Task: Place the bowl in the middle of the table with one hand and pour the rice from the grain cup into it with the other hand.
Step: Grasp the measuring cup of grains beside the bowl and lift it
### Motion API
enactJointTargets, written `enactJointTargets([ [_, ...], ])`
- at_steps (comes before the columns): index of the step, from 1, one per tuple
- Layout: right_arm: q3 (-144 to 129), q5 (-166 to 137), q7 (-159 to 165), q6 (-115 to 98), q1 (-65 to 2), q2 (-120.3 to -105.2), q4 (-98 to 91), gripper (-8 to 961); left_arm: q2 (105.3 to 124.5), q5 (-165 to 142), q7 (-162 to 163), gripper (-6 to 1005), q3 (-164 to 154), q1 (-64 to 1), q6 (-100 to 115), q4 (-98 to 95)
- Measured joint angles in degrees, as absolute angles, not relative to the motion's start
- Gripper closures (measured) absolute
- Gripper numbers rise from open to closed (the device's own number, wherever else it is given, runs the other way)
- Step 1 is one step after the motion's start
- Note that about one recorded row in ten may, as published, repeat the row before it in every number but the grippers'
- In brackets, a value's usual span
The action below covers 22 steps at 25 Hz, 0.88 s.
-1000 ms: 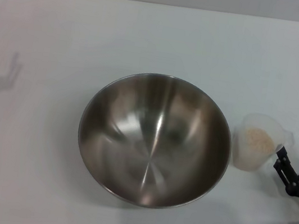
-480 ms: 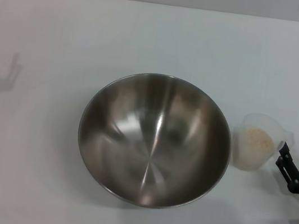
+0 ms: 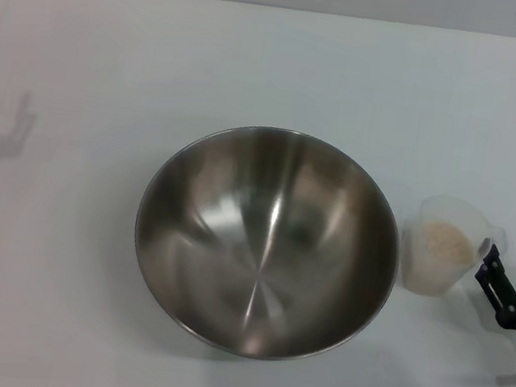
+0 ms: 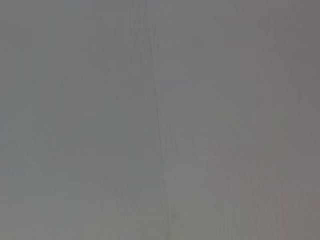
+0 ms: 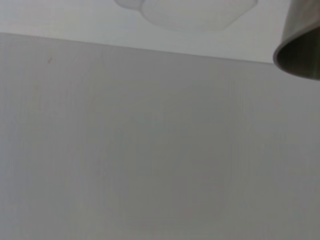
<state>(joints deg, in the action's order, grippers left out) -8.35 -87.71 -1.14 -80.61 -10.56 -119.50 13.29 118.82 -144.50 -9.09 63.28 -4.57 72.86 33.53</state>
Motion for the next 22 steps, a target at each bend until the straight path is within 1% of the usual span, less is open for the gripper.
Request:
enactJointTargets([
  [22,-8.35,-87.71,-1.14,-81.93,-10.97,-119.54,13.27,188,118.82,-144.49,-8.23,194,63.28,-4.72,72.85,32.56],
])
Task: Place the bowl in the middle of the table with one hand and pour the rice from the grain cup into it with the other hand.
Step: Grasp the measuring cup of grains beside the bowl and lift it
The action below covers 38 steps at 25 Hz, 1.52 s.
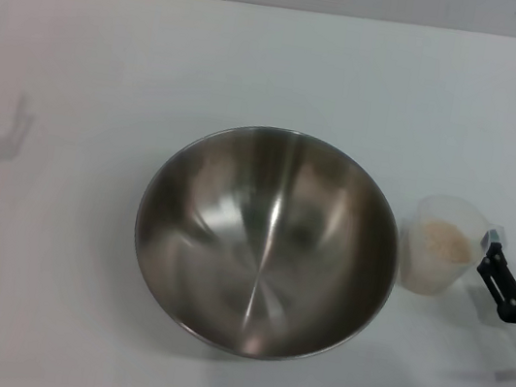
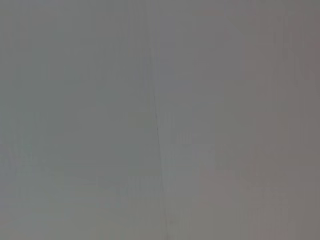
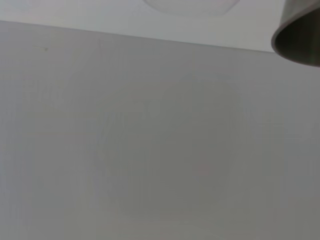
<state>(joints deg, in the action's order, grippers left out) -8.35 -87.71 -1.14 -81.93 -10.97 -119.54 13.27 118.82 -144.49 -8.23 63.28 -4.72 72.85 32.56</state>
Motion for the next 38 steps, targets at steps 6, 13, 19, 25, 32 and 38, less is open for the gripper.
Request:
enactJointTargets([
  [6,-8.33,-87.70,-0.82,-81.73,-11.35,-119.55,13.27,207,118.82,-144.49,-8.12,194,63.28,-4.69,72.87,32.56],
  [13,-8.26,-87.64,-0.95,-81.04,-11.54,-119.61,13.35,251,118.82,-144.49,-7.82,195,63.28,-4.51,72.86,32.51],
  [19,-8.26,-87.62,-0.98,-81.02,-11.63,-119.62,13.40,410,118.83,-144.49,-7.82,195,63.28,-4.48,72.87,32.35],
  [25,-8.31,-87.72,-1.11,-81.02,-11.70,-119.69,13.45,641,118.82,-144.49,-7.82,194,63.23,-4.48,72.93,32.19],
  [32,-8.26,-87.62,-1.14,-80.95,-11.73,-119.71,13.23,931,118.83,-144.49,-7.81,194,63.19,-4.48,72.96,32.07],
  [38,-7.82,-87.51,-2.12,-81.78,-11.29,-119.71,13.29,937,118.82,-144.49,-7.82,195,63.11,-4.48,73.12,32.08],
])
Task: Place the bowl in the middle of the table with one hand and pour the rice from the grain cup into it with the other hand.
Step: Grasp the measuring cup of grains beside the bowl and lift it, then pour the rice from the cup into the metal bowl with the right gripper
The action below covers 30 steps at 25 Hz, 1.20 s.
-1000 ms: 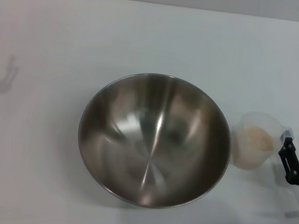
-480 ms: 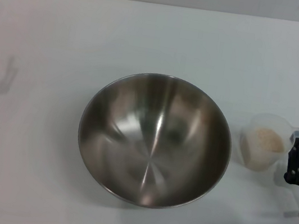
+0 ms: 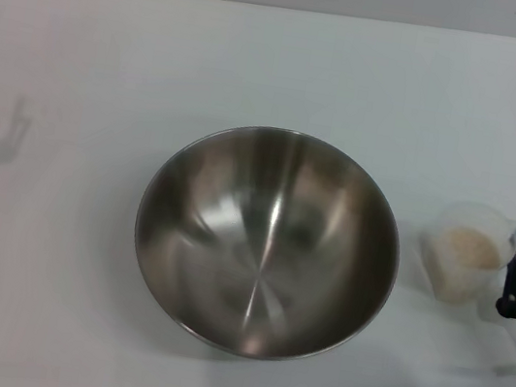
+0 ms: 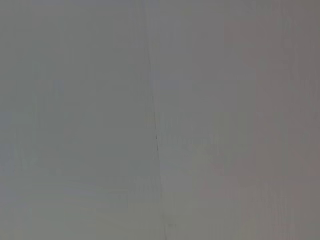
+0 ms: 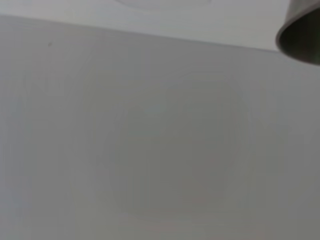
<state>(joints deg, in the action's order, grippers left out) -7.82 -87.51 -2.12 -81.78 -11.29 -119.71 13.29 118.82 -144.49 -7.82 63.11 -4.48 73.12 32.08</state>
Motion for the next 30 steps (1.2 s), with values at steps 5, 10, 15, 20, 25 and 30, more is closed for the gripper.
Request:
enactJointTargets([
  [5,-6.08,-87.44,-6.50,-88.00,-9.39,-119.71,14.67,941,118.82,-144.50,-7.82,195,63.10,-4.48,73.14,32.08],
  [10,-6.44,-87.83,-7.53,-98.19,-8.22,-119.67,14.73,942,118.82,-144.49,-7.82,194,63.02,-4.48,73.14,32.00],
  [15,-6.64,-89.20,-11.99,-107.09,-8.71,-119.62,14.76,941,118.83,-144.49,-7.82,194,62.46,-4.31,73.13,31.89],
  [20,-6.68,-94.24,-18.84,-110.85,-10.82,-119.62,15.00,941,118.82,-144.50,-7.82,195,62.16,-4.22,73.13,31.26],
  [25,-6.68,-96.51,-29.34,-108.97,-13.81,-119.67,17.27,941,118.83,-144.50,-7.82,194,61.87,-4.22,73.12,30.79],
  [30,-6.69,-98.68,-43.75,-106.84,-15.56,-119.65,19.63,940,118.82,-144.49,-7.82,195,61.87,-4.21,73.15,30.47],
])
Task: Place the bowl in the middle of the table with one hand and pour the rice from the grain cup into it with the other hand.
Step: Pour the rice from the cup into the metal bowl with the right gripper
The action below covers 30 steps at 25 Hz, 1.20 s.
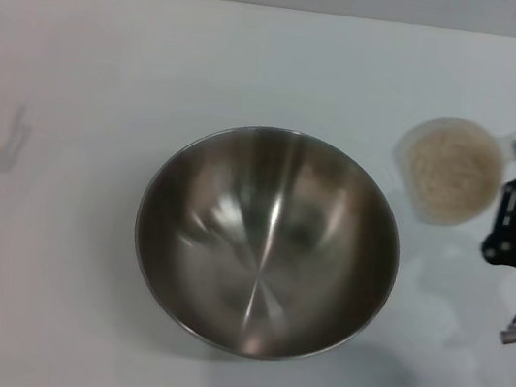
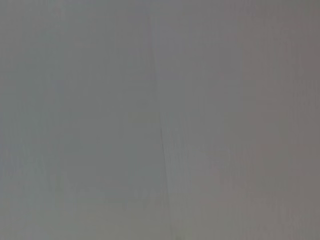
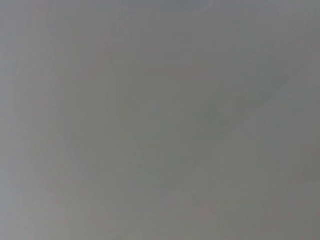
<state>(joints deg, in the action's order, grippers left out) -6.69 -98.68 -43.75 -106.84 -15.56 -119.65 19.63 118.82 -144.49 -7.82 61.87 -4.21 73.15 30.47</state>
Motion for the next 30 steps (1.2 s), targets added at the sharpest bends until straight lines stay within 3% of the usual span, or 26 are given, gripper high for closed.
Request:
enactJointTargets([
  [12,-6.71,-102.08,-67.96,-99.47,-20.15,-119.65,25.16,941,118.83,-144.40,-7.82,195,61.87,-4.37,73.21,30.39],
  [30,-5.90,-112.96,-97.20,-93.96,-20.75,-119.88,27.59,937,118.95,-144.32,-7.82,194,61.71,-4.75,72.92,30.41],
])
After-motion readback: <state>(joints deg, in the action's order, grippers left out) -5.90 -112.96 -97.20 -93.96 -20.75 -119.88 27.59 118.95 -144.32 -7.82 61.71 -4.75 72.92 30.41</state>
